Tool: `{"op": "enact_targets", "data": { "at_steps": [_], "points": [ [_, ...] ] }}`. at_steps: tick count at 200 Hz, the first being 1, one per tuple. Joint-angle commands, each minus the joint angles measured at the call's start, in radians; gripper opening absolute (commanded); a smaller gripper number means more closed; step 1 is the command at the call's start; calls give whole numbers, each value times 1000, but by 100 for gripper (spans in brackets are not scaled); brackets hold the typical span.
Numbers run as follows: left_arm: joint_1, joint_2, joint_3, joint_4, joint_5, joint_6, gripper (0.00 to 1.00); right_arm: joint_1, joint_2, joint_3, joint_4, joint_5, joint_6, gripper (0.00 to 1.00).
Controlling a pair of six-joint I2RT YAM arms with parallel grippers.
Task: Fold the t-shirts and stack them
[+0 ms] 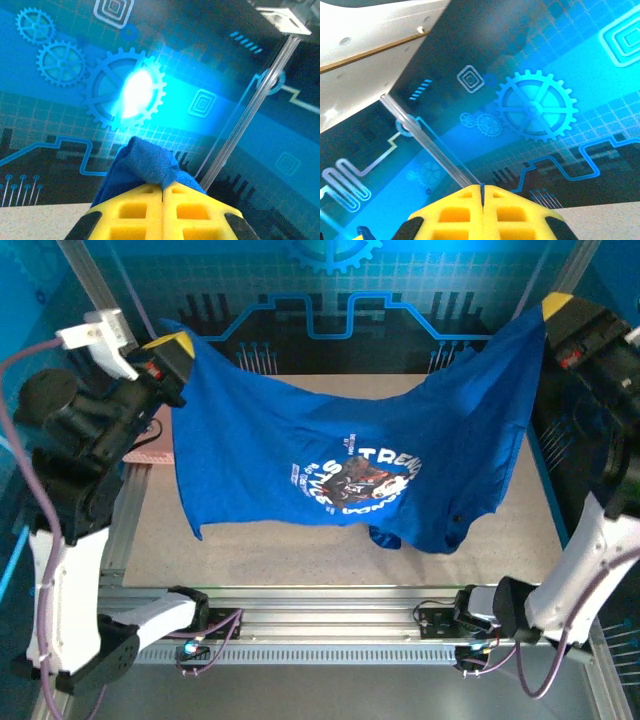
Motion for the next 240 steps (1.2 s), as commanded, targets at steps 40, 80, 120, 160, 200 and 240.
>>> {"op": "enact_targets", "data": {
  "at_steps": [40, 80, 120, 160, 200, 240],
  "points": [
    [26, 305, 142, 44, 56, 60, 6, 120, 347, 216, -23, 66, -85, 0],
    [77, 514, 357, 11, 94, 63, 6, 145, 615, 473, 58, 61, 5, 0],
    [126, 688, 712, -68, 151, 83, 7, 123, 667, 522, 249, 84, 133, 0],
    [156, 683, 733, -20, 207, 83, 8, 58, 632, 504, 309, 64, 182, 0],
    [159, 574, 551, 34, 210, 127, 8, 20, 578, 496, 197, -8, 105, 0],
    [159, 236, -122, 260, 194, 90, 10, 93, 264, -14, -185, 43, -300, 0]
  ]
}}
